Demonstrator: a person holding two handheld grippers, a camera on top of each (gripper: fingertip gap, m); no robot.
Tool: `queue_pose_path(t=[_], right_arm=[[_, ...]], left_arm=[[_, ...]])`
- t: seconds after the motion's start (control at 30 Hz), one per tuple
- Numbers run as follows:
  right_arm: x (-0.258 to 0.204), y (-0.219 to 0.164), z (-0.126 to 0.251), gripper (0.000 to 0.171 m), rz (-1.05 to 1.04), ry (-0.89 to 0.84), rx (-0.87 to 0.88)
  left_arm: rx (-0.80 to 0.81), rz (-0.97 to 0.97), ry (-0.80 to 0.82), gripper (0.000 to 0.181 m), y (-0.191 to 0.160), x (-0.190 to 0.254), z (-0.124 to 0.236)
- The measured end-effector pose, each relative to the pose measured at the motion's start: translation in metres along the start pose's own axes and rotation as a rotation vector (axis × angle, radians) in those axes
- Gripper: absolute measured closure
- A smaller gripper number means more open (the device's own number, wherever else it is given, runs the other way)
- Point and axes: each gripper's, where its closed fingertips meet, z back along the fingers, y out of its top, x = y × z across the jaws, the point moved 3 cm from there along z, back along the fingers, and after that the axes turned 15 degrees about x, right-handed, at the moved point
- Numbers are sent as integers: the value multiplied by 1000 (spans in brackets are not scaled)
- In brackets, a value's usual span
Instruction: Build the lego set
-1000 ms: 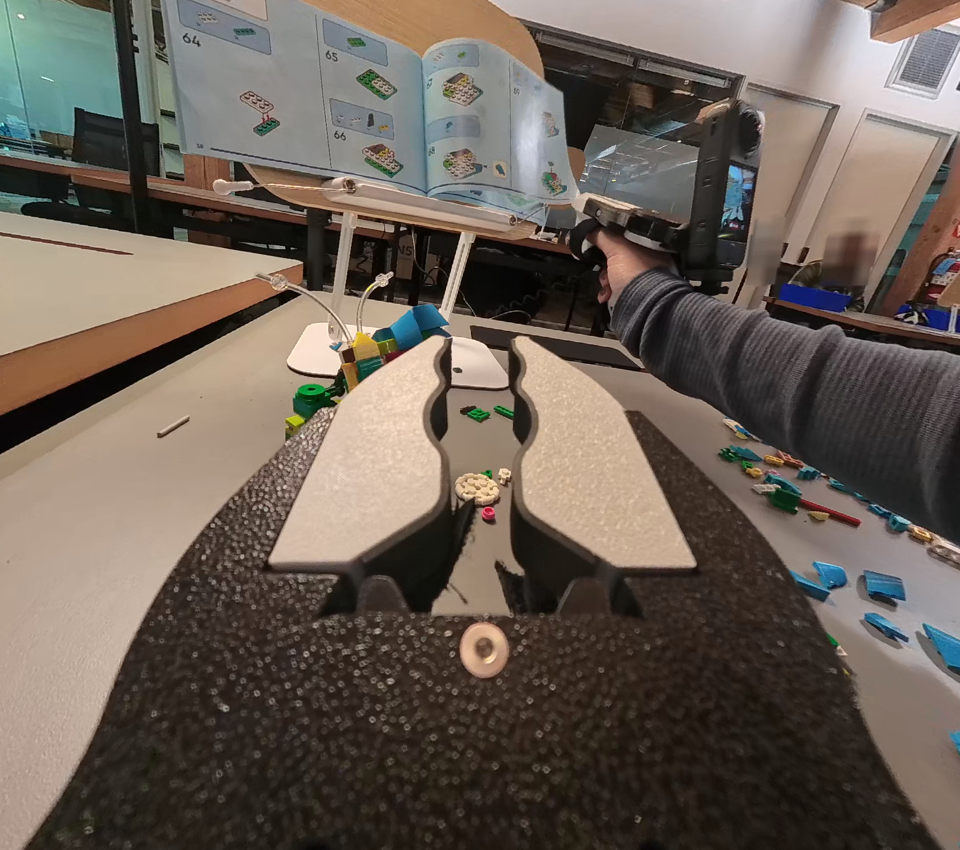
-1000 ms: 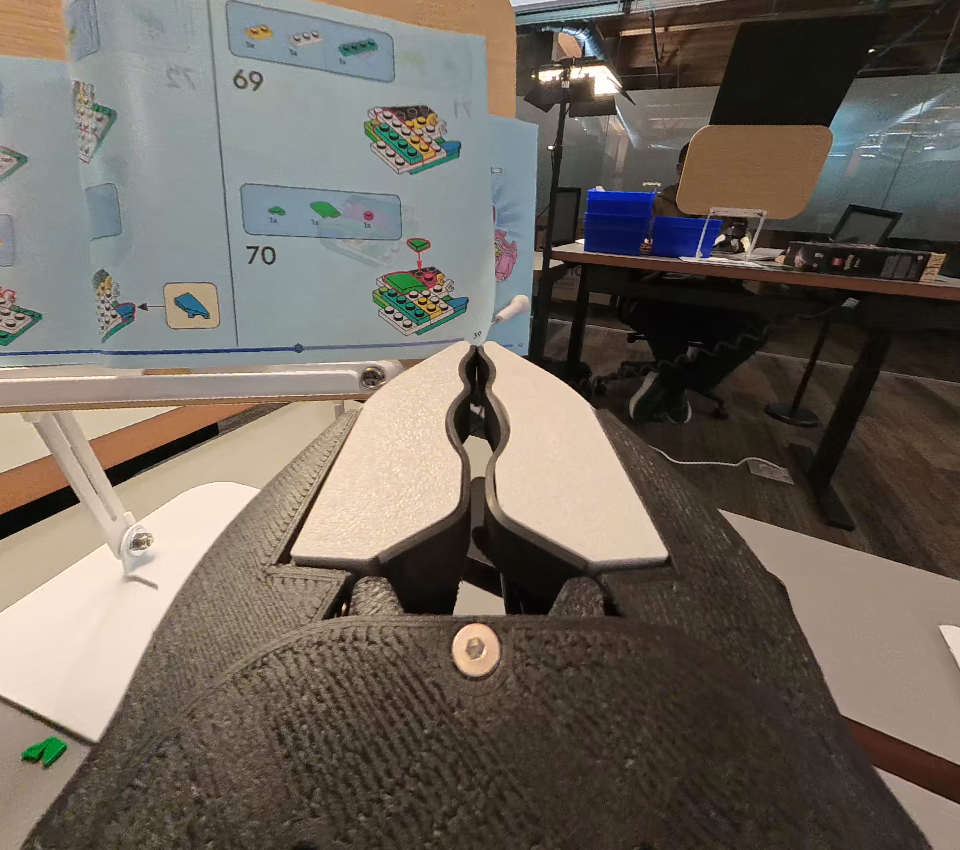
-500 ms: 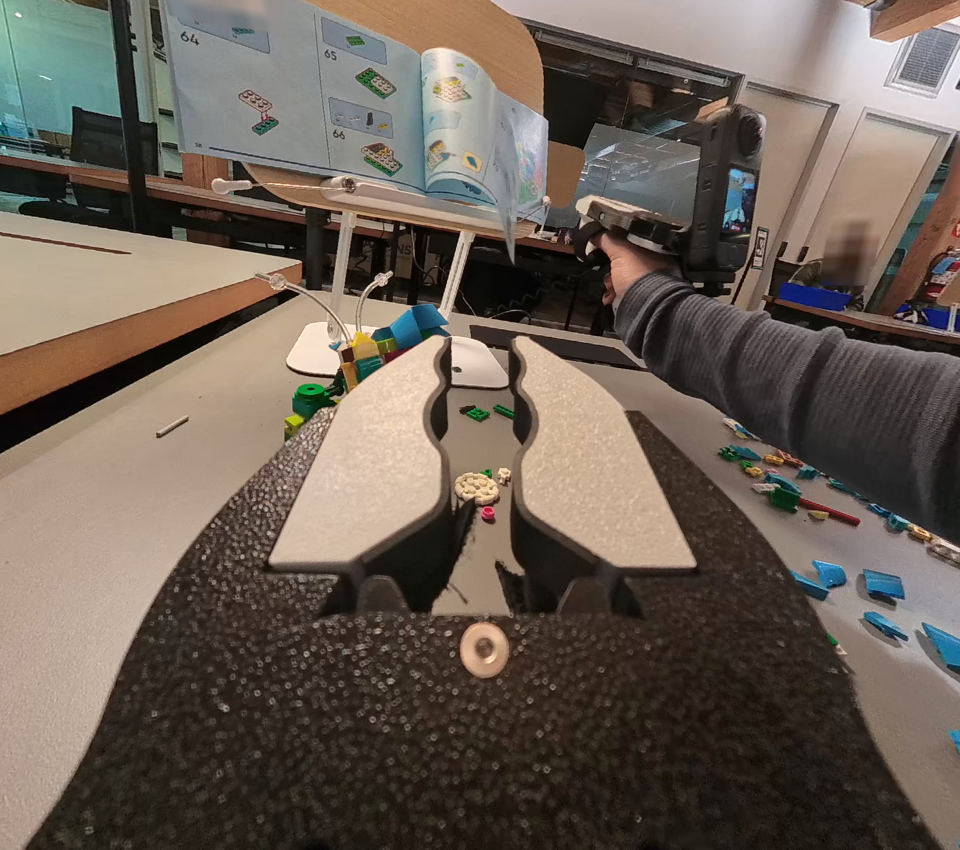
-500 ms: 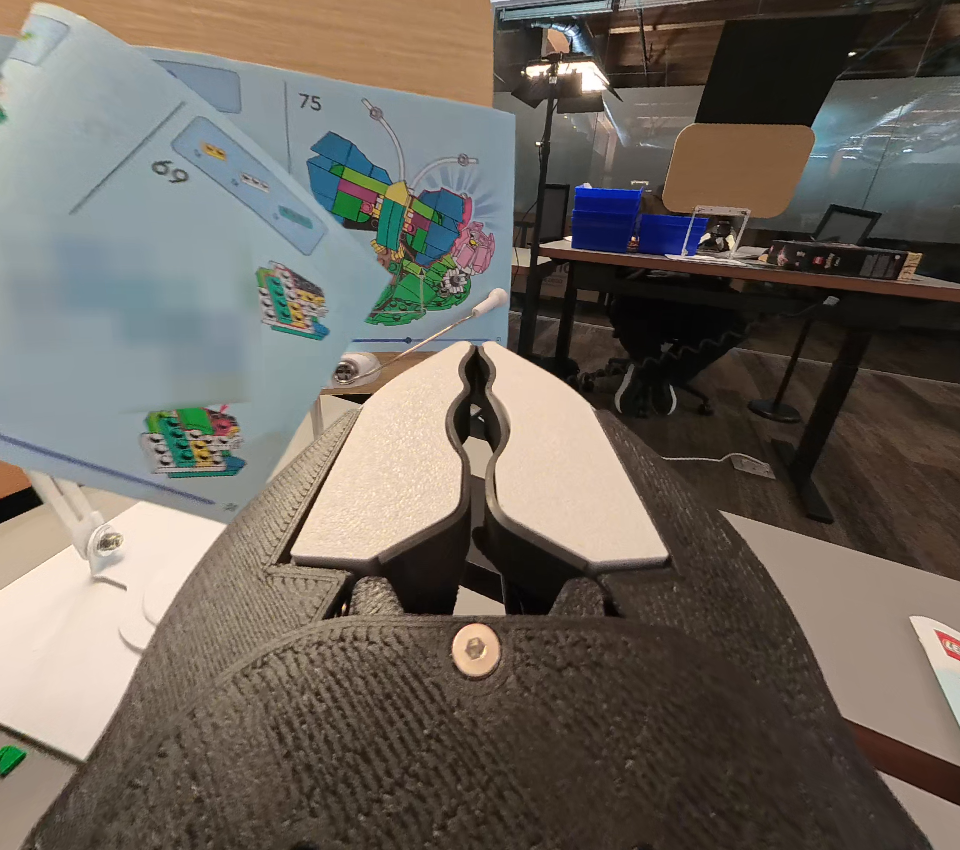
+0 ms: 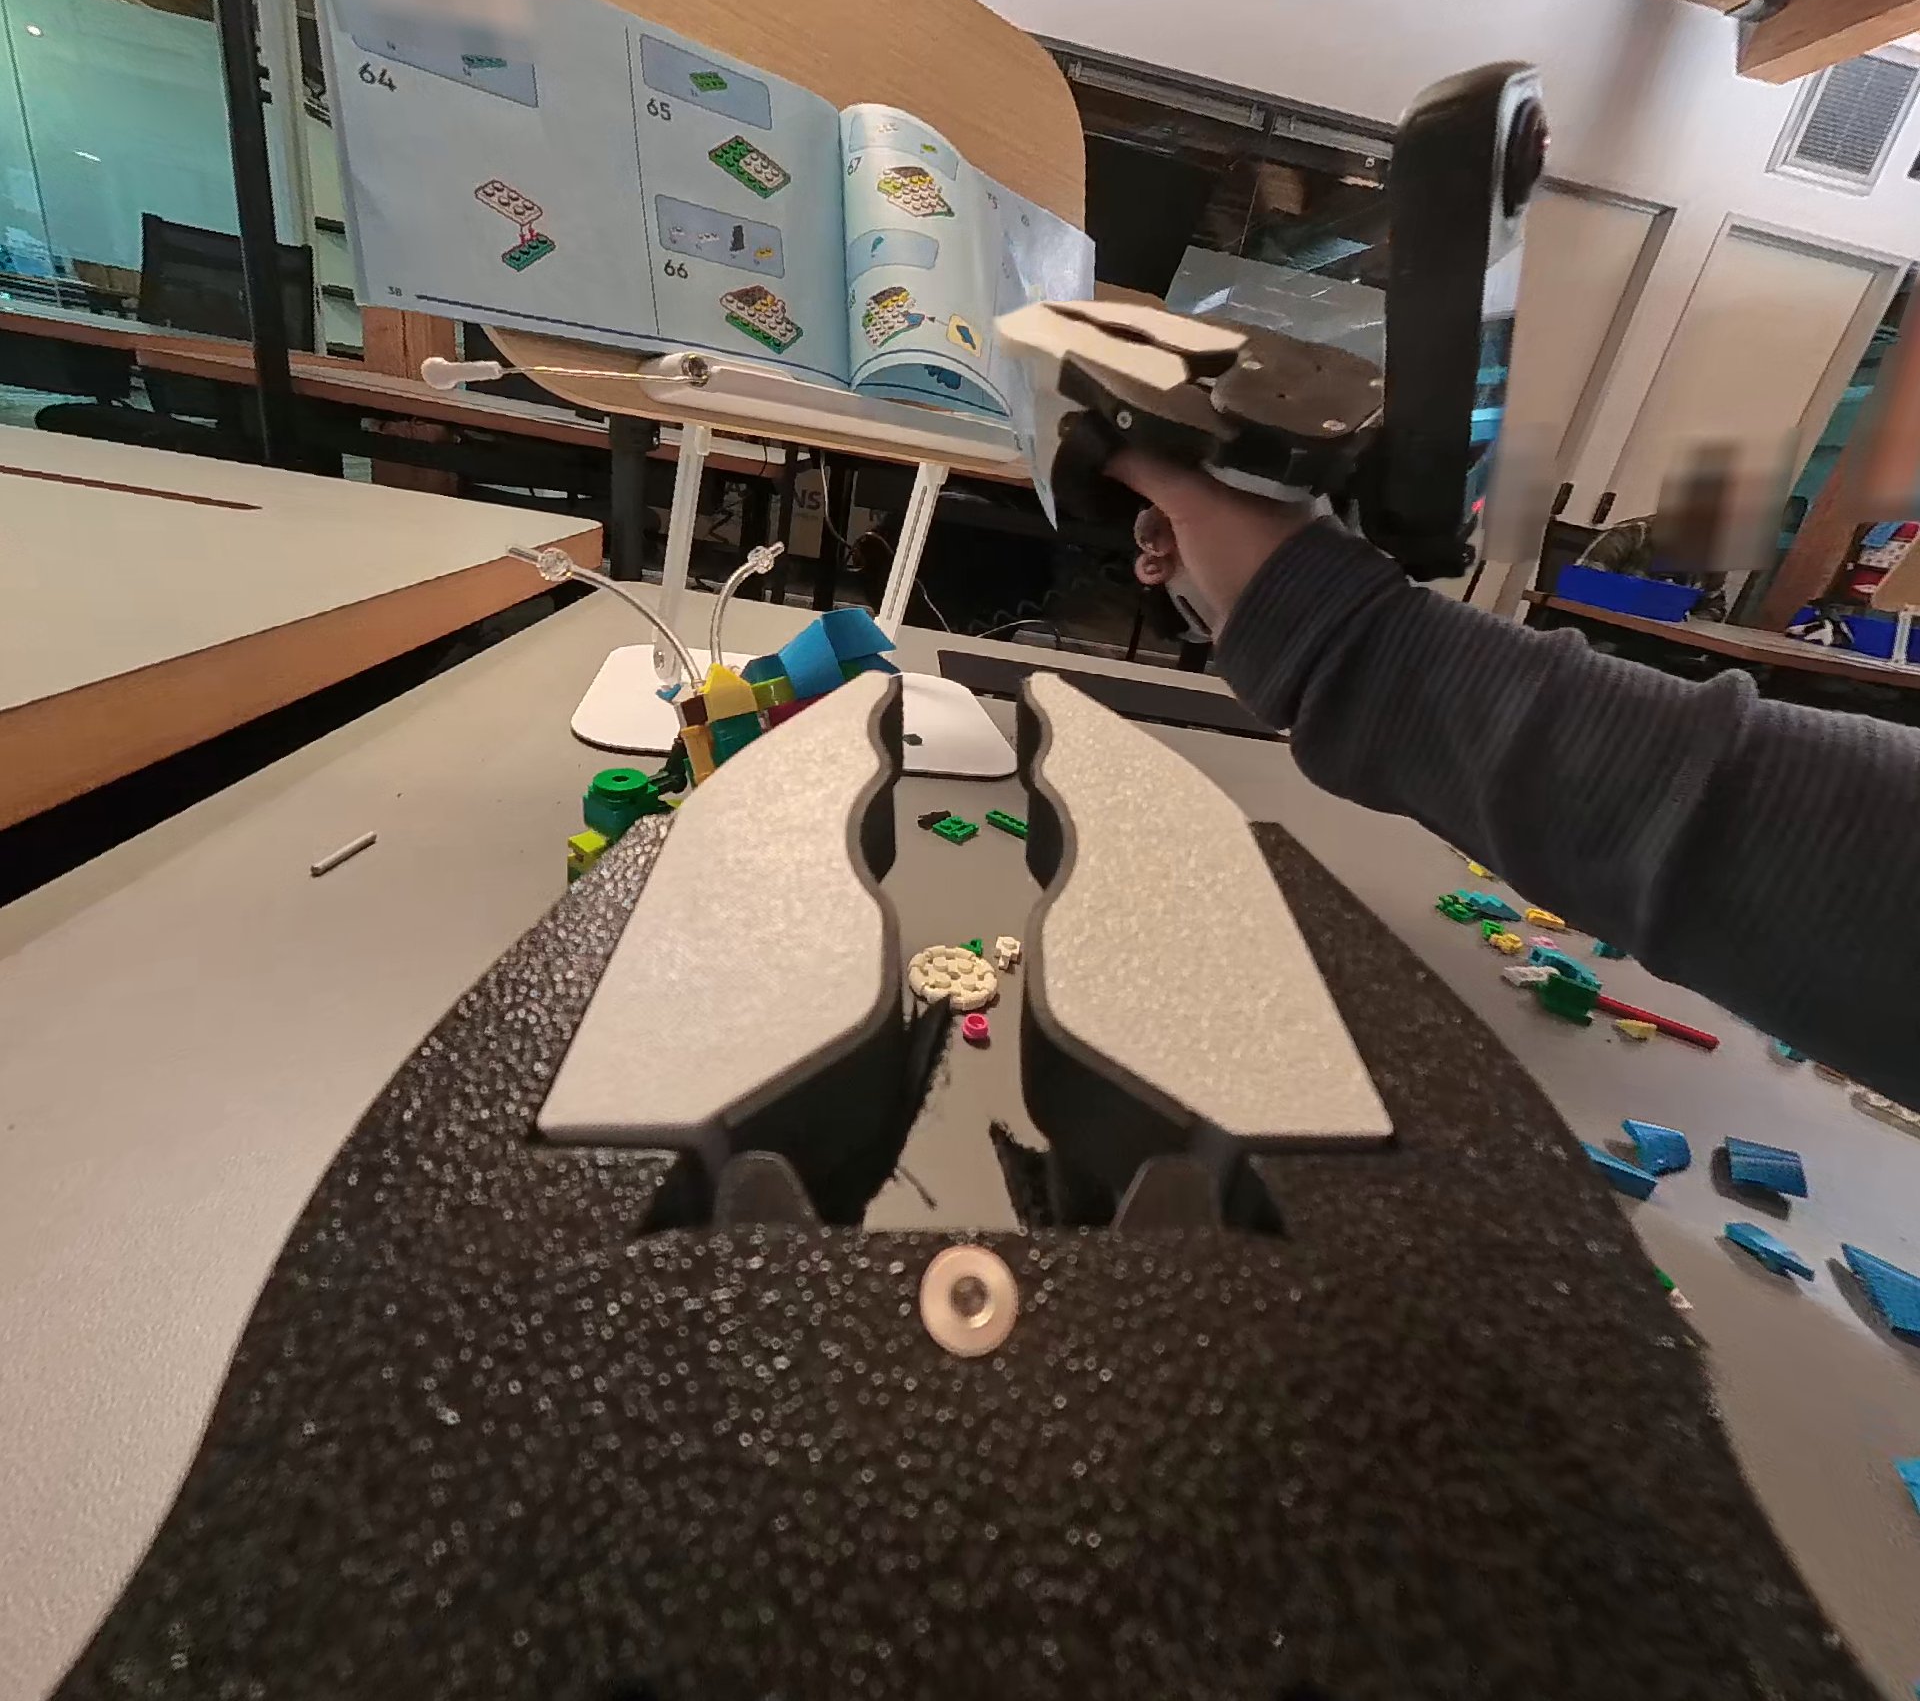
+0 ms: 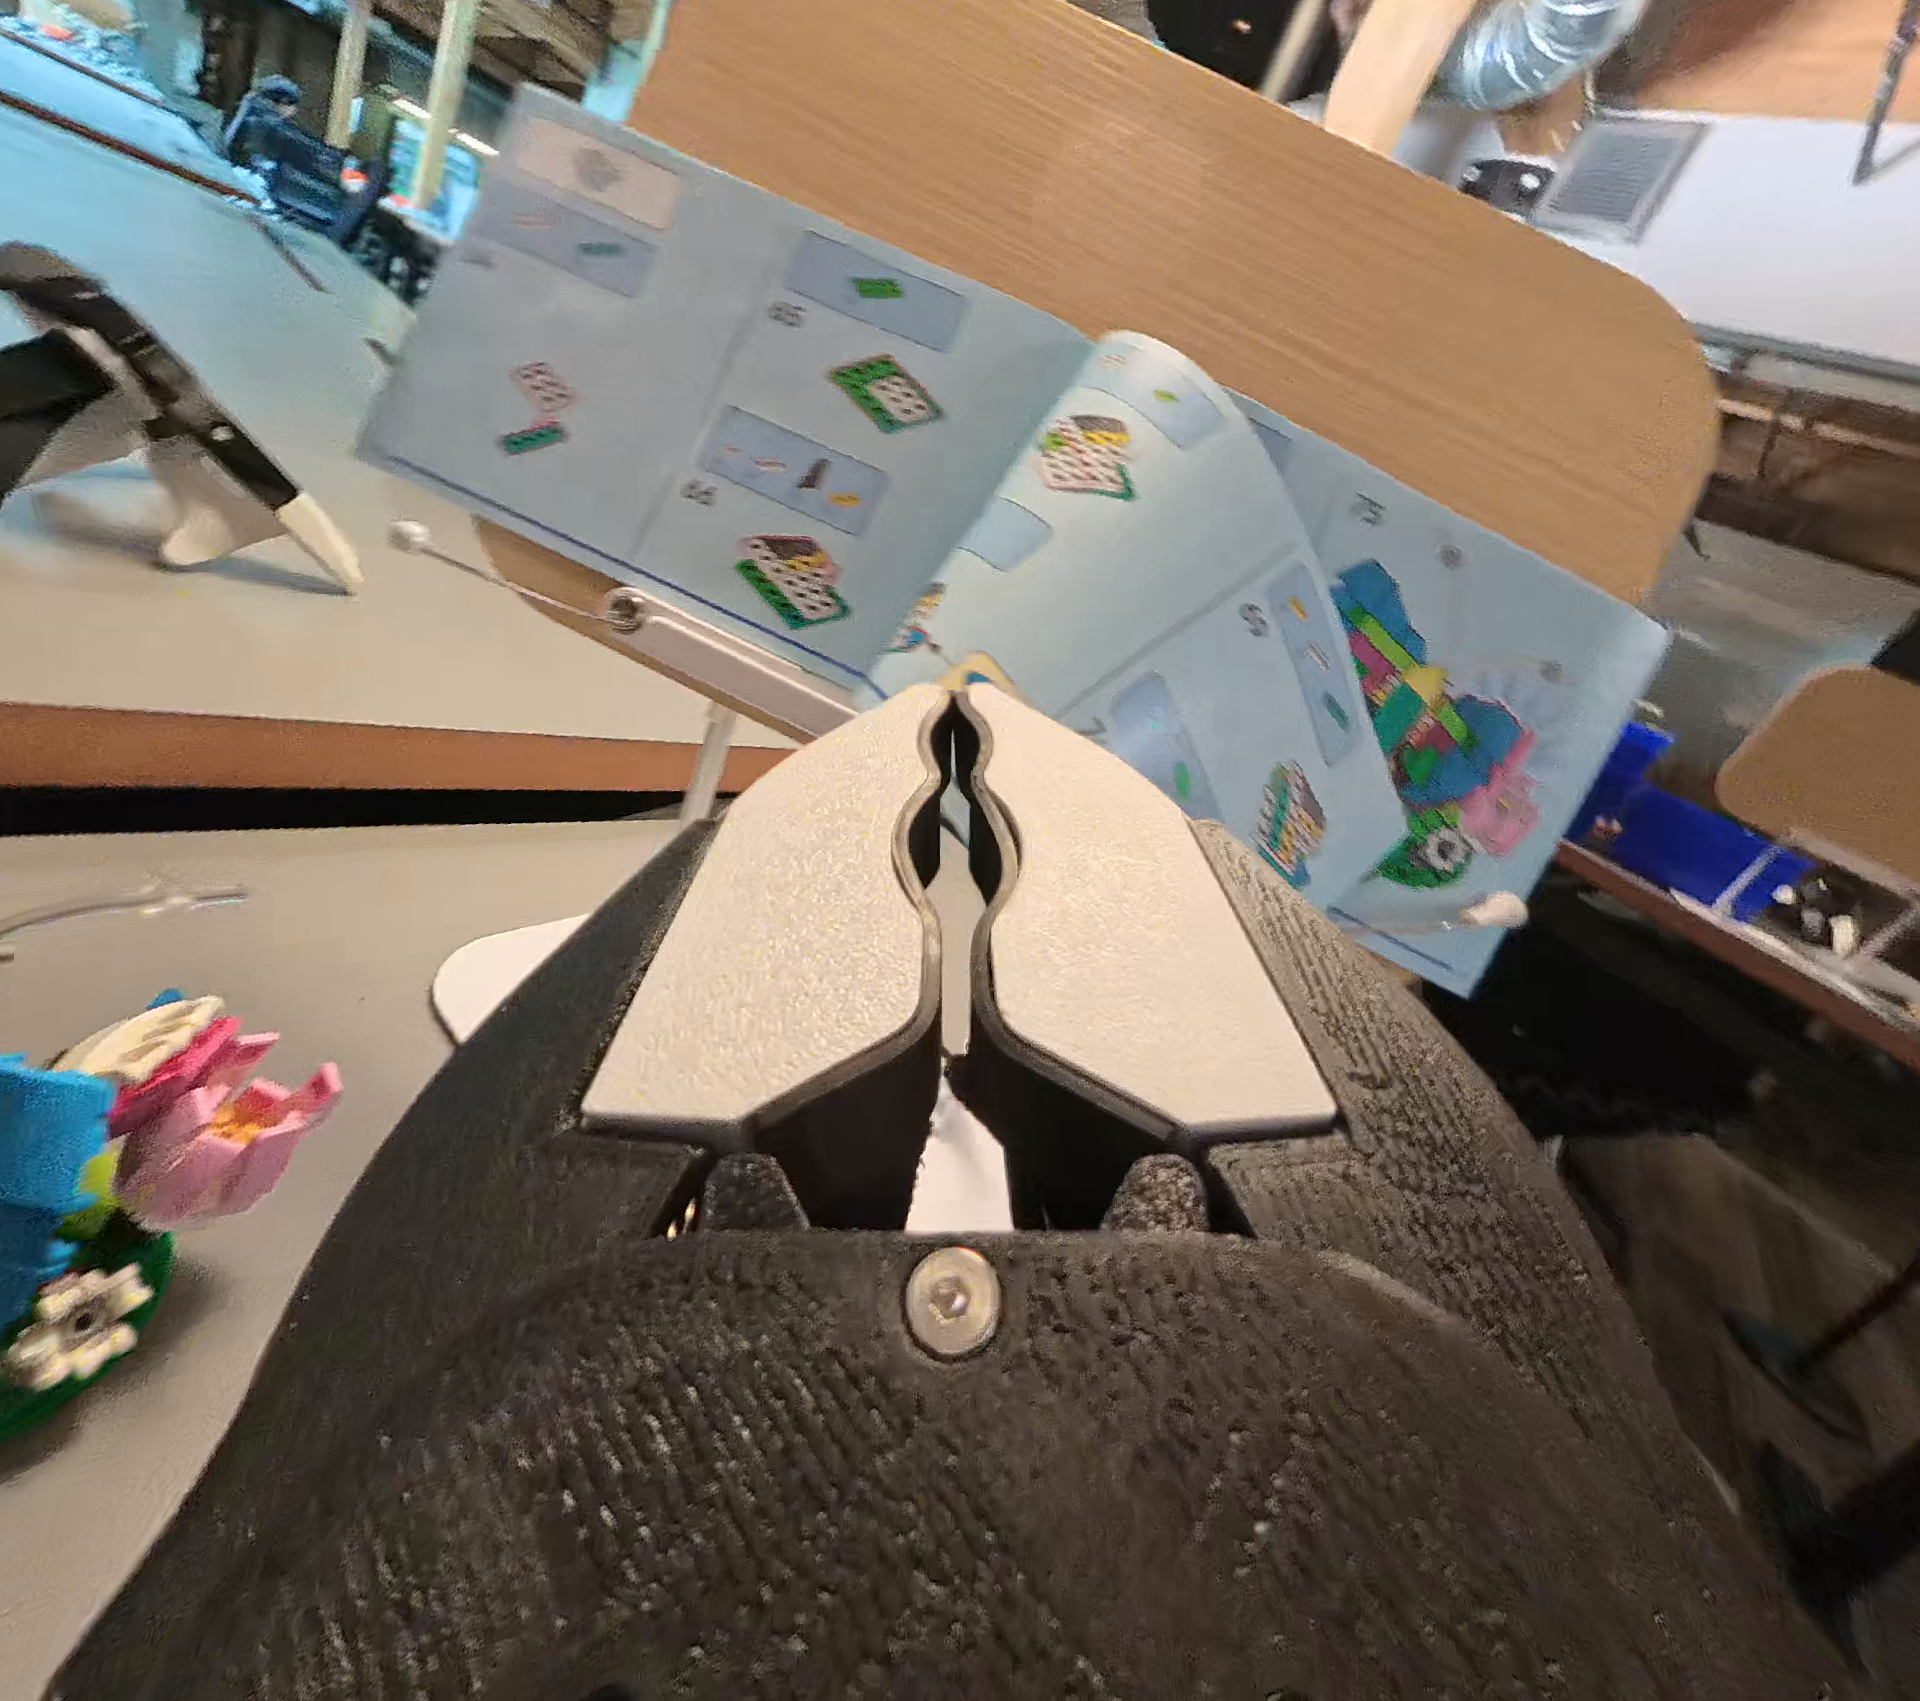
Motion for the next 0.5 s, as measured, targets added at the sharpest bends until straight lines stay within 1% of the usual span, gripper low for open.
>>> queue_pose_path(t=[0.03, 0.13, 0.23, 0.33, 0.5], right_arm=[[-8, 1, -2, 171, 13, 43, 2], [-28, -3, -8, 171, 69, 139, -25], [-34, -9, -16, 171, 121, 155, -50], [-25, -16, -23, 171, 140, 100, -69], [9, -34, -28, 171, 177, -55, -147]], left_arm=[[0, 1, 0, 161, 0, 0, 0], [-1, 1, -1, 161, 0, 0, 0], [-1, 3, -2, 161, 0, 0, 0], [-1, 5, -2, 162, 0, 0, 0], [-2, 5, -3, 161, 0, 0, 0]])
